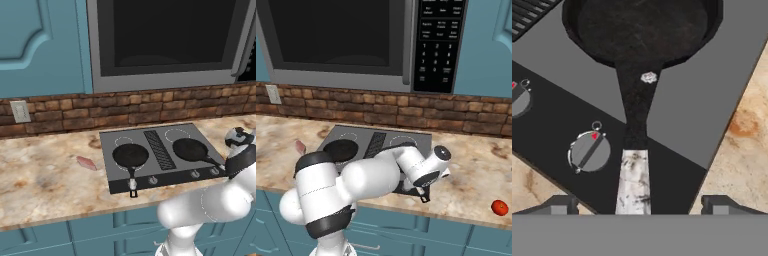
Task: Place both pans onto different burners. Then place the tomato and the steak on different pans.
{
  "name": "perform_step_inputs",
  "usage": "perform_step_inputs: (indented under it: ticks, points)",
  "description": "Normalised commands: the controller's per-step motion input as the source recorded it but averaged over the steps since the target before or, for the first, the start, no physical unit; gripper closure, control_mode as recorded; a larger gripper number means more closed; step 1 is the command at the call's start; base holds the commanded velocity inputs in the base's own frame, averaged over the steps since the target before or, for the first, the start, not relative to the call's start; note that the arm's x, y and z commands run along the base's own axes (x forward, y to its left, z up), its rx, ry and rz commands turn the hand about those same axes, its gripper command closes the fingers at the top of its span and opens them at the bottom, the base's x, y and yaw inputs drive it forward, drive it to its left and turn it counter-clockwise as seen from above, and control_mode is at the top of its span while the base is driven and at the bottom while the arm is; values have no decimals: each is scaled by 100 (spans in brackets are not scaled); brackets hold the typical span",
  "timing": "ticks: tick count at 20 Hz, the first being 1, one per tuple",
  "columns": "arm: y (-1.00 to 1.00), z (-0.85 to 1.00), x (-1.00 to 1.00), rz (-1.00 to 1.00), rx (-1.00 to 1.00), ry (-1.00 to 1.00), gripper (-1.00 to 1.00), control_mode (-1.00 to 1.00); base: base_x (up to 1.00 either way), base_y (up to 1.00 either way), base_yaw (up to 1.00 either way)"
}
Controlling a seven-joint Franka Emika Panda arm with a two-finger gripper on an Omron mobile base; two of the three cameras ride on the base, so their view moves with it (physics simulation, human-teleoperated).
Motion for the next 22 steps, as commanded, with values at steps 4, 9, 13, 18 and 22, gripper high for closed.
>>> perform_step_inputs:
  ticks: [4, 9, 13, 18, 22]
  points:
    - [0, 70, 0, -9, 0, 1, -100, -100, 0, 0, 0]
    - [-24, 44, -5, -21, 0, 2, -100, -100, 0, 0, 0]
    - [-42, 11, -18, -21, 0, 1, -100, -100, 0, 0, 0]
    - [-51, 6, -18, -24, -1, 0, -100, -100, 0, 0, 0]
    - [-47, 0, -6, -26, -6, 0, -100, -100, 0, 0, 0]
